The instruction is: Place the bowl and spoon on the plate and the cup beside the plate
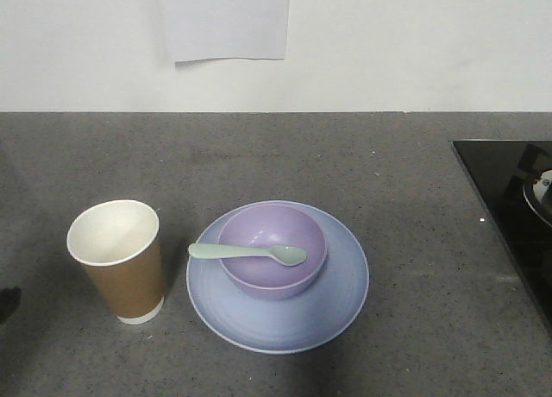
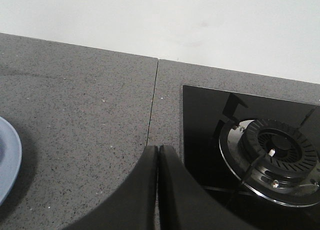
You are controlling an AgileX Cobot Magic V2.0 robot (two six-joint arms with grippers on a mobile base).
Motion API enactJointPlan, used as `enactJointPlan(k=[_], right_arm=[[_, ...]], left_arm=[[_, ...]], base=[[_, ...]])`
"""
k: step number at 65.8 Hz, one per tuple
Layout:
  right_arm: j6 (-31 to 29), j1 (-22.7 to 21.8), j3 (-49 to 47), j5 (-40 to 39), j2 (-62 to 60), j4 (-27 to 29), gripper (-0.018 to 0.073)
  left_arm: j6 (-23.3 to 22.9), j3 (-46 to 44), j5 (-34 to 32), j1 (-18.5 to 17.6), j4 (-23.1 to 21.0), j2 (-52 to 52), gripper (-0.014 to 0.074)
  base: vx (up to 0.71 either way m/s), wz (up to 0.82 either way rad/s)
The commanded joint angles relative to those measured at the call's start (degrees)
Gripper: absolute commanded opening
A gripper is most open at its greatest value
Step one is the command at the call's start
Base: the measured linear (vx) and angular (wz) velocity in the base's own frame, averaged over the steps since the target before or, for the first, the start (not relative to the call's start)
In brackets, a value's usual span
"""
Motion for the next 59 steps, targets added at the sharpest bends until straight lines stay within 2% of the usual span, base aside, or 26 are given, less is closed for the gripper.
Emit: enactJointPlan(k=[1,11,16,21,26,33,46,59], right_arm=[[-0.16,-0.37,-1.48,-2.99,-0.10,-1.97,-0.0006],[-0.16,-0.37,-1.48,-2.99,-0.10,-1.97,-0.0006],[-0.16,-0.37,-1.48,-2.99,-0.10,-1.97,-0.0006],[-0.16,-0.37,-1.48,-2.99,-0.10,-1.97,-0.0006],[-0.16,-0.37,-1.48,-2.86,-0.10,-1.97,-0.0006],[-0.16,-0.37,-1.48,-2.74,-0.10,-1.97,-0.0006],[-0.16,-0.37,-1.48,-2.08,-0.10,-1.97,-0.0006],[-0.16,-0.37,-1.48,-2.08,-0.10,-1.97,-0.0006]], left_arm=[[-0.78,4.93,-11.37,-0.05,-2.23,-2.62,-0.0008],[-0.72,18.69,-24.39,-0.05,-2.40,-9.37,-0.0008],[-0.79,25.22,-30.70,-0.05,-4.81,-13.30,-0.0008],[-0.72,30.00,-34.07,-0.05,-8.15,-17.01,-0.0008],[3.14,29.07,-26.56,1.14,-10.21,-20.46,-0.0008],[6.42,29.69,-24.25,4.43,-10.68,-24.80,-0.0008],[6.56,29.67,-19.79,10.70,-10.67,-32.01,-0.0008],[7.03,29.67,-14.51,13.78,-10.62,-38.29,-0.0008]], base=[[0.00,0.00],[0.00,0.00],[0.00,0.00],[0.00,0.00],[0.00,0.00],[0.00,0.00],[0.00,0.00],[0.00,0.00]])
